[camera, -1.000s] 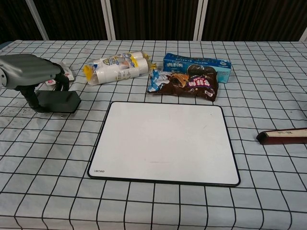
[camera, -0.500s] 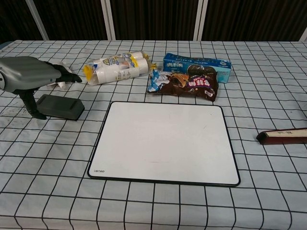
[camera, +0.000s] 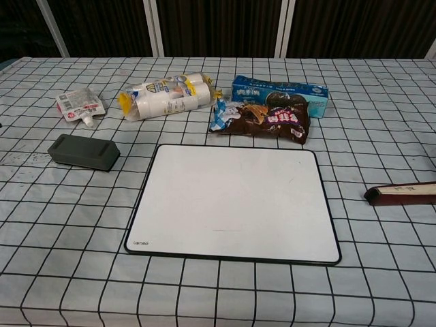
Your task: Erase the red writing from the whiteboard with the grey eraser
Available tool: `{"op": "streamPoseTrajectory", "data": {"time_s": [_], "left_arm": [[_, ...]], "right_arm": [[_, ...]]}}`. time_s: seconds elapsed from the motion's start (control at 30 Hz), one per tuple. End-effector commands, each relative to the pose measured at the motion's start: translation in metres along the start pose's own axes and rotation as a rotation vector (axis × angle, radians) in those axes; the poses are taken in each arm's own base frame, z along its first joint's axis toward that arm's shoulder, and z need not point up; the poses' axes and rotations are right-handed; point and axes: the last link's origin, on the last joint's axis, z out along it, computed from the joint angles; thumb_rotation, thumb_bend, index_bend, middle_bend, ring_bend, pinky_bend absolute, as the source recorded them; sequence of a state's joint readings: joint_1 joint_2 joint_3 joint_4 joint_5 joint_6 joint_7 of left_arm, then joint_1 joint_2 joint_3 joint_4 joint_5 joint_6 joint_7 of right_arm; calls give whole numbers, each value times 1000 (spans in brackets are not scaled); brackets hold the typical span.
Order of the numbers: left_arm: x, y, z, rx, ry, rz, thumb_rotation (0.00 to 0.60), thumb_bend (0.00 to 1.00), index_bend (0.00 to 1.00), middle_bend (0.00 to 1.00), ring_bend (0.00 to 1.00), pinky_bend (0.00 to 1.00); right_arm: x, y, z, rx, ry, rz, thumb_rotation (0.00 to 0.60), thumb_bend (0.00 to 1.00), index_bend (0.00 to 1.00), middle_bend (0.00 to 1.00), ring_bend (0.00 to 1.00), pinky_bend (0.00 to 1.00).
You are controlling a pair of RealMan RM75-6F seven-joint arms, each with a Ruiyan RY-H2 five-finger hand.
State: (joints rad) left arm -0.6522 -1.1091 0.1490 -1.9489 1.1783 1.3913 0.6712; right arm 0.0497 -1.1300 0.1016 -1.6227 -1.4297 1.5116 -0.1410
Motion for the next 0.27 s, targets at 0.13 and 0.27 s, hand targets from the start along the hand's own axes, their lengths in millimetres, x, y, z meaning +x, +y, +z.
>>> {"op": "streamPoseTrajectory", "data": {"time_s": [0.13, 0.27], "left_arm": [[-12, -28, -66, 41, 44, -98, 600, 104, 0, 0, 0, 91], [-17, -39, -87, 36, 83, -136, 600, 104, 0, 0, 0, 86]], "right_arm": [[1, 0, 0, 3, 11, 2, 600, 54, 4, 15, 135, 187], [1, -1, 0, 6, 14, 4, 600, 55, 4, 15, 135, 187]]}}
